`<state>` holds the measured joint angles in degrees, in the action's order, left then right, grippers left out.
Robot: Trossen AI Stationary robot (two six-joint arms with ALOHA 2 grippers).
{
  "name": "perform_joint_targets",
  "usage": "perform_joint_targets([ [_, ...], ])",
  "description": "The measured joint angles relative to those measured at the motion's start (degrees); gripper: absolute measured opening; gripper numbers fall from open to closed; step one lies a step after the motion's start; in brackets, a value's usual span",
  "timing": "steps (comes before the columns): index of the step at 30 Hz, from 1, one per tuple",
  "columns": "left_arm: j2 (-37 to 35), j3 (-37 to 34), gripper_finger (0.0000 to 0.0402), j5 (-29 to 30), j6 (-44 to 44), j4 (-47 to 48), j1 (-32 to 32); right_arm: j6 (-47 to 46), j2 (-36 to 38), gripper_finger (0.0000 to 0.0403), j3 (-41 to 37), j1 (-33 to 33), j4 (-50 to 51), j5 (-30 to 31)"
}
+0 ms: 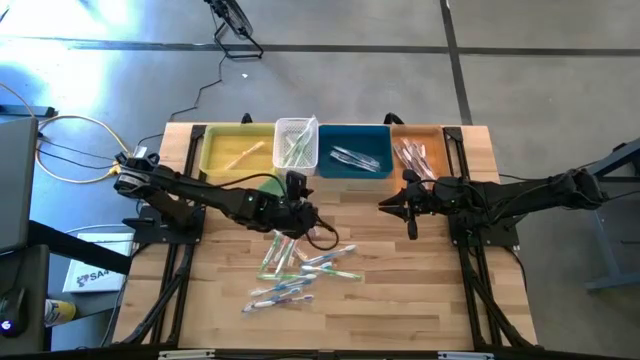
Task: Pick & Place Toothbrushes
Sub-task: Put the green toothbrush into the white bin
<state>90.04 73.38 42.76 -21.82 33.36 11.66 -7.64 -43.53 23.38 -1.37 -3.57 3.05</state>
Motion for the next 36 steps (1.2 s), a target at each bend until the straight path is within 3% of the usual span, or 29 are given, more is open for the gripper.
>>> perform_joint_targets([
  [5,0.04,0.00,0.0177,-5.73,-7.10,-1.60,-0.04,0.08,0.01,0.0050,0.00,-0.02,0.01,-0.01],
  [10,-0.66,0.00,0.0177,-16.33,-15.00,-3.76,-0.07,0.13,0.01,0.0050,0.00,-0.02,0.00,-0.02],
  [18,-1.34,-0.86,0.0177,-17.34,-13.45,-5.14,-3.36,-0.04,0.02,0.0050,0.00,-0.02,0.38,-0.04],
  [28,-15.26,-28.50,0.0177,-29.89,-14.36,-39.20,-6.97,-0.06,0.02,0.0050,0.00,-0.01,0.54,-0.19],
  [36,-31.74,-39.34,0.0177,-30.21,-6.53,-40.04,-6.80,0.14,0.02,0.0050,0.00,-0.02,0.31,0.20],
])
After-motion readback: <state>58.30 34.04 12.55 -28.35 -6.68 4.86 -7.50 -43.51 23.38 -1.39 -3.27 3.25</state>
